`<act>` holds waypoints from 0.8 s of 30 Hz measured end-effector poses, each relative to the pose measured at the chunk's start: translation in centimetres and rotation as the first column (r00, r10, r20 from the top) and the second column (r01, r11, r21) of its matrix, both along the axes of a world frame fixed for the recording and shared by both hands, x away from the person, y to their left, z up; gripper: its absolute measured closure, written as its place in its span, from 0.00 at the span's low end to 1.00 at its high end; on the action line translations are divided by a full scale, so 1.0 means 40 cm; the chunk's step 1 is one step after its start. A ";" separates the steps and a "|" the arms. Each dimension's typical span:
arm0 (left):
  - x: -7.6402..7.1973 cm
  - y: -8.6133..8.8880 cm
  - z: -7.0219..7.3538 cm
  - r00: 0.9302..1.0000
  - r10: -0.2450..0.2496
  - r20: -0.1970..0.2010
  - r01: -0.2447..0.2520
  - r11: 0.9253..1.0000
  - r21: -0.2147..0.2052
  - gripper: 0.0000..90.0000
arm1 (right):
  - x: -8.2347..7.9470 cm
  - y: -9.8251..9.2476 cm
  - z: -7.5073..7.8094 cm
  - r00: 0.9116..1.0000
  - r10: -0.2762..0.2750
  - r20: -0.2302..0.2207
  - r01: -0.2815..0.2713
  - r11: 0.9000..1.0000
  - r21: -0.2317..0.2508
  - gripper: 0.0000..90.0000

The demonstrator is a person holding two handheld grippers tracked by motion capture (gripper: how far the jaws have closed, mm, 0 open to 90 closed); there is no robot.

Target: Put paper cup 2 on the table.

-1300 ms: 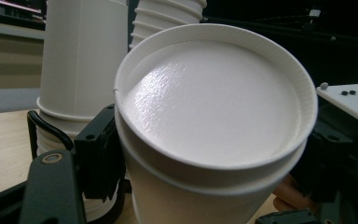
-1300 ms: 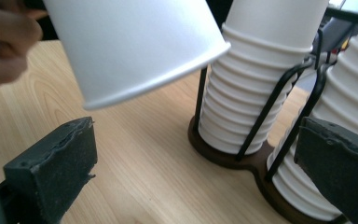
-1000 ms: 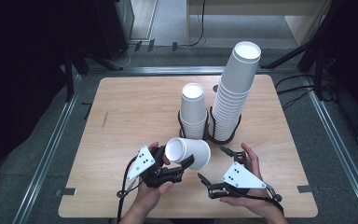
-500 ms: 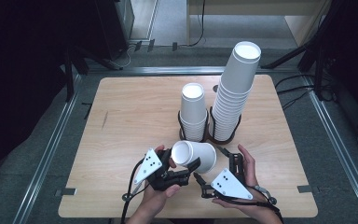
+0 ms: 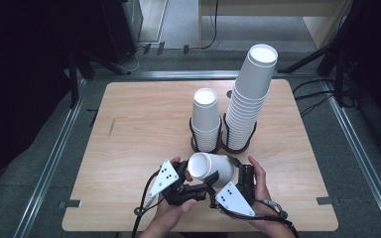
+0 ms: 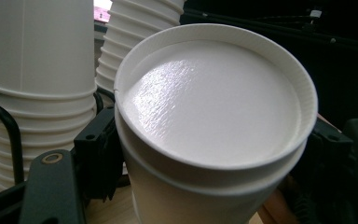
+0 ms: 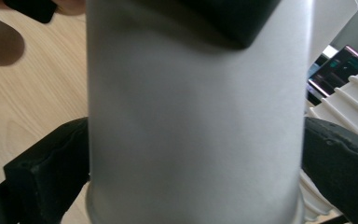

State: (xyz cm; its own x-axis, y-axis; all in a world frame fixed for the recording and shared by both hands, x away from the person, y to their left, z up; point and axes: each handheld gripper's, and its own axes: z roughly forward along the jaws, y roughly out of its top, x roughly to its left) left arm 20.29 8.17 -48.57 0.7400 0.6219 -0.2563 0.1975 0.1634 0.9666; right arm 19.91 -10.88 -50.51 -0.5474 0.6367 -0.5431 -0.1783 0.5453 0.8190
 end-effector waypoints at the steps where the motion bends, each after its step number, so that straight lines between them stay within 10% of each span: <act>1: -0.001 -0.001 0.000 1.000 -0.001 -0.001 0.001 1.000 -0.001 0.25 | 0.001 0.001 -0.002 1.000 0.000 0.006 0.000 1.000 -0.007 0.00; 14: 0.006 0.001 0.005 0.999 -0.021 -0.027 0.021 1.000 0.022 0.21 | -0.007 0.005 -0.020 0.999 -0.015 0.052 0.015 1.000 -0.012 0.15; 24: 0.020 0.005 0.021 0.990 -0.102 -0.101 0.110 0.991 0.075 0.09 | -0.001 -0.011 -0.019 0.990 -0.044 0.134 0.058 0.993 -0.103 0.16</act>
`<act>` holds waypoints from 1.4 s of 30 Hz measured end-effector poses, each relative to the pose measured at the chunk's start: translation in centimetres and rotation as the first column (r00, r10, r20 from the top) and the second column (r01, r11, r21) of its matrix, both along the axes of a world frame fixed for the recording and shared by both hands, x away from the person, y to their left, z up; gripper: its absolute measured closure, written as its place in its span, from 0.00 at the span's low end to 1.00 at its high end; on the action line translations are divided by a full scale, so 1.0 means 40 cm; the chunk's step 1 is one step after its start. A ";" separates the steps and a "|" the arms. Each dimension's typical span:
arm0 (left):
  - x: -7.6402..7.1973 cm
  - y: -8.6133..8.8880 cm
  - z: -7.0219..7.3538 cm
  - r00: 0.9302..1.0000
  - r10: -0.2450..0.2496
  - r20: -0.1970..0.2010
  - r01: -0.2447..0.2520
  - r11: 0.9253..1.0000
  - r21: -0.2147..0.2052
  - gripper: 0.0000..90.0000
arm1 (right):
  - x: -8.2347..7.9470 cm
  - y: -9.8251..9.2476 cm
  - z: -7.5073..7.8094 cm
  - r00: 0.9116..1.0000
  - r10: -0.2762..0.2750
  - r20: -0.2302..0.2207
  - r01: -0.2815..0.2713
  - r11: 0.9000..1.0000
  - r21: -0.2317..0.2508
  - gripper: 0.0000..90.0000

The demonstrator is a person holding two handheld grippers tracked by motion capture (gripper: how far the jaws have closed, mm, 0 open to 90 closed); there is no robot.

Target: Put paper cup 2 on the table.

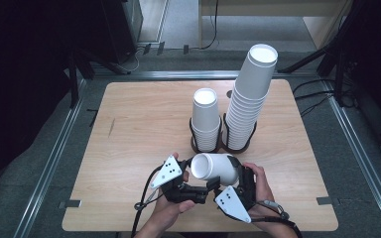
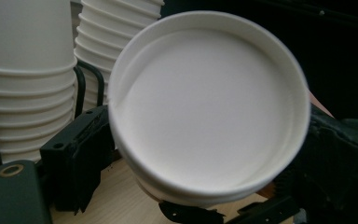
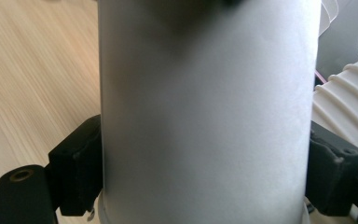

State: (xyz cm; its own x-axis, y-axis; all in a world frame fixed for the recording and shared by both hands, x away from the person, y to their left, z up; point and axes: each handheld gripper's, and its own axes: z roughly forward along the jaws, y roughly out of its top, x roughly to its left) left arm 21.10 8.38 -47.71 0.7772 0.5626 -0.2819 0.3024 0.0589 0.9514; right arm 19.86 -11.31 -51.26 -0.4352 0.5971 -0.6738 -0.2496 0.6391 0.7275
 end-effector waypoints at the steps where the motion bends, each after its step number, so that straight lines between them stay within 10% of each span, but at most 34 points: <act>1: 0.001 0.001 0.005 1.000 -0.016 -0.002 0.016 1.000 0.014 0.09 | 0.003 -0.006 0.001 1.000 -0.005 0.027 0.006 0.999 -0.053 0.17; 15: 0.016 0.005 0.026 0.998 -0.038 -0.058 0.047 0.987 0.152 0.09 | 0.007 -0.018 -0.004 0.992 -0.022 0.122 0.050 0.971 -0.233 0.17; 24: 0.021 -0.008 0.028 0.994 -0.033 -0.100 0.057 0.966 0.251 0.12 | 0.001 -0.010 -0.014 0.987 -0.008 0.162 0.057 0.952 -0.302 0.17; 42: 0.020 -0.004 0.029 0.994 -0.041 -0.103 0.066 0.966 0.250 0.20 | -0.006 -0.003 -0.023 0.982 0.012 0.190 0.055 0.938 -0.343 0.16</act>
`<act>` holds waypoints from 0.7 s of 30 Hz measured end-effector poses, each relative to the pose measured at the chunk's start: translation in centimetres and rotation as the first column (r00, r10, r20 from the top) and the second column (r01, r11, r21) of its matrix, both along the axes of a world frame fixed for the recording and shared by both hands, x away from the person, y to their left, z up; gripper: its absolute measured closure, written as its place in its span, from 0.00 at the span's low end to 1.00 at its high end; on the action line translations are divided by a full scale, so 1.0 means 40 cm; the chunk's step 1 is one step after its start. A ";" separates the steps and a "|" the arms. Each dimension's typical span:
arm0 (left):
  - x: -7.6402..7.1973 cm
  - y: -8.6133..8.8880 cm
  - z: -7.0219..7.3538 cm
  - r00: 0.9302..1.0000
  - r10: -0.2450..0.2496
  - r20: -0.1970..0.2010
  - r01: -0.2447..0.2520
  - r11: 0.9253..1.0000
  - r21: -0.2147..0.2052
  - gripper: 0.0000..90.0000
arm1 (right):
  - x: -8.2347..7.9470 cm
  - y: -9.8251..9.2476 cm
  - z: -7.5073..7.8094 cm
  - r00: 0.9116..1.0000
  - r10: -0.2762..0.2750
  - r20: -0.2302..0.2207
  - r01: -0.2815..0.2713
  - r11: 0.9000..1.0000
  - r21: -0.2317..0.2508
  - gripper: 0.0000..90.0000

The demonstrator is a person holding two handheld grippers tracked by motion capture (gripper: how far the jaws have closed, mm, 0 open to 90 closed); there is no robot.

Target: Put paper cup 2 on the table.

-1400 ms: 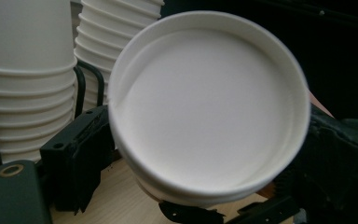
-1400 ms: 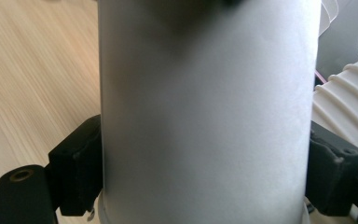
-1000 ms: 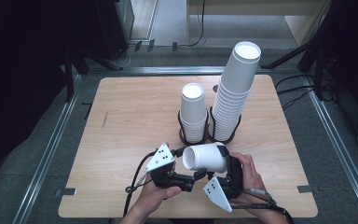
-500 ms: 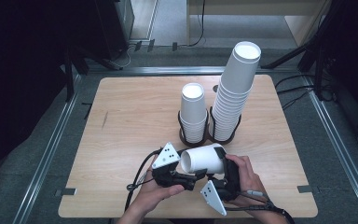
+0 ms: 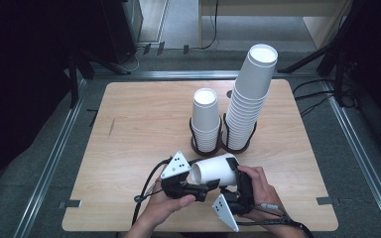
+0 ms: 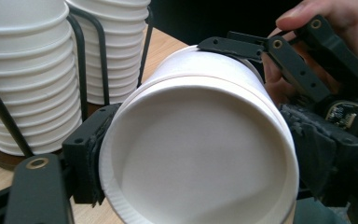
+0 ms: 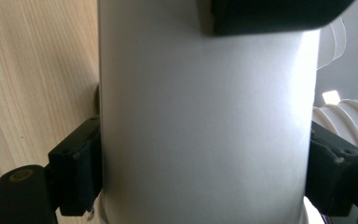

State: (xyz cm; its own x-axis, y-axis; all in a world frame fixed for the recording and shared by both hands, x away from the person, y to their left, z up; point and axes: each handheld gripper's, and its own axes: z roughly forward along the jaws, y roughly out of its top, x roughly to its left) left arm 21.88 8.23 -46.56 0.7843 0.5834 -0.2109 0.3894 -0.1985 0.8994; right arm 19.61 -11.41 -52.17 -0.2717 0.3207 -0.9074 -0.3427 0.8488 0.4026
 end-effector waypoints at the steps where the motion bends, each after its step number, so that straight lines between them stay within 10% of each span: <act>1: -0.001 0.000 0.001 1.000 -0.004 0.002 0.004 1.000 -0.002 0.21 | 0.000 -0.001 0.000 1.000 -0.001 0.001 0.001 1.000 0.000 0.16; 21: 0.005 -0.005 -0.004 0.999 -0.024 -0.045 0.024 1.000 -0.018 0.19 | -0.009 0.004 -0.001 1.000 0.026 0.007 -0.026 1.000 0.011 0.16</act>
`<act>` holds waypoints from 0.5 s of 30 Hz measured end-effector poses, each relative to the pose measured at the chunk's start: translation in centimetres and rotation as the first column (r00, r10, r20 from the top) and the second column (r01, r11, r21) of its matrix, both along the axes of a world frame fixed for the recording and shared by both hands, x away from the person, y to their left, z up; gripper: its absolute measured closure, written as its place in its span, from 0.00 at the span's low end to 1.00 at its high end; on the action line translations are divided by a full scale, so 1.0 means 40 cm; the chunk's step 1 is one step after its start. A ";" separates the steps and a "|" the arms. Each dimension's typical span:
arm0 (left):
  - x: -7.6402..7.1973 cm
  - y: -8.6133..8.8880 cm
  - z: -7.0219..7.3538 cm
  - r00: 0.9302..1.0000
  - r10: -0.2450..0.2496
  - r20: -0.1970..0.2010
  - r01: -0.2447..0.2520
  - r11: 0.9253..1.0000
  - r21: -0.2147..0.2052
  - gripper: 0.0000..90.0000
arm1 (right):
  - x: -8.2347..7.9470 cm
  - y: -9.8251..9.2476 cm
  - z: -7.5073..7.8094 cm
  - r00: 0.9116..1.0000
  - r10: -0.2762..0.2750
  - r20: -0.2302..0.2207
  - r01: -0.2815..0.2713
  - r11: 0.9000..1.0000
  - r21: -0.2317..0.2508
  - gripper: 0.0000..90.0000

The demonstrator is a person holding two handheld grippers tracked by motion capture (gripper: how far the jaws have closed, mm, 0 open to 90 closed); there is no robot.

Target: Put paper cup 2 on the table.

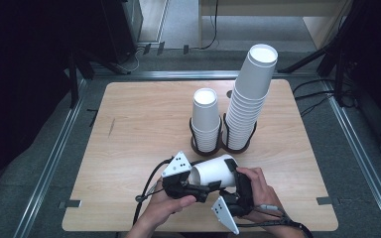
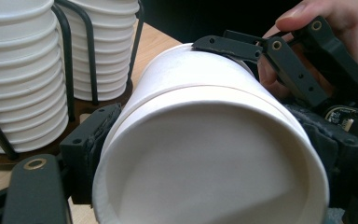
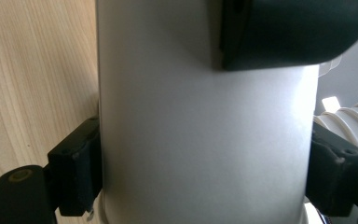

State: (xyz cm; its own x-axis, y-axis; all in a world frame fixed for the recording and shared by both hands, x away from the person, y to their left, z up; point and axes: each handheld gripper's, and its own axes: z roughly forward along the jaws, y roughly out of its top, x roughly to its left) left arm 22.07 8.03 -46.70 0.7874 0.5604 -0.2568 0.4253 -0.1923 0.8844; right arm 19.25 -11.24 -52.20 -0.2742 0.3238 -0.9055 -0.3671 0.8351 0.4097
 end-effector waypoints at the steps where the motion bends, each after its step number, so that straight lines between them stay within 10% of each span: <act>1: 0.000 0.000 0.000 1.000 0.000 0.000 0.000 1.000 0.000 0.19 | 0.000 0.000 0.000 1.000 0.000 0.000 0.000 1.000 0.000 0.16; 15: 0.001 0.002 -0.001 1.000 -0.016 0.005 0.016 1.000 0.025 0.20 | -0.005 0.005 -0.008 1.000 0.000 -0.004 0.000 1.000 0.007 0.16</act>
State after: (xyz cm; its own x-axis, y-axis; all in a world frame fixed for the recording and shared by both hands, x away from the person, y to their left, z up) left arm 22.12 8.13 -46.74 0.7975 0.5539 -0.2390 0.4176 -0.2210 0.8814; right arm 19.05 -11.05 -52.54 -0.2774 0.3305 -0.9021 -0.3655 0.8320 0.4173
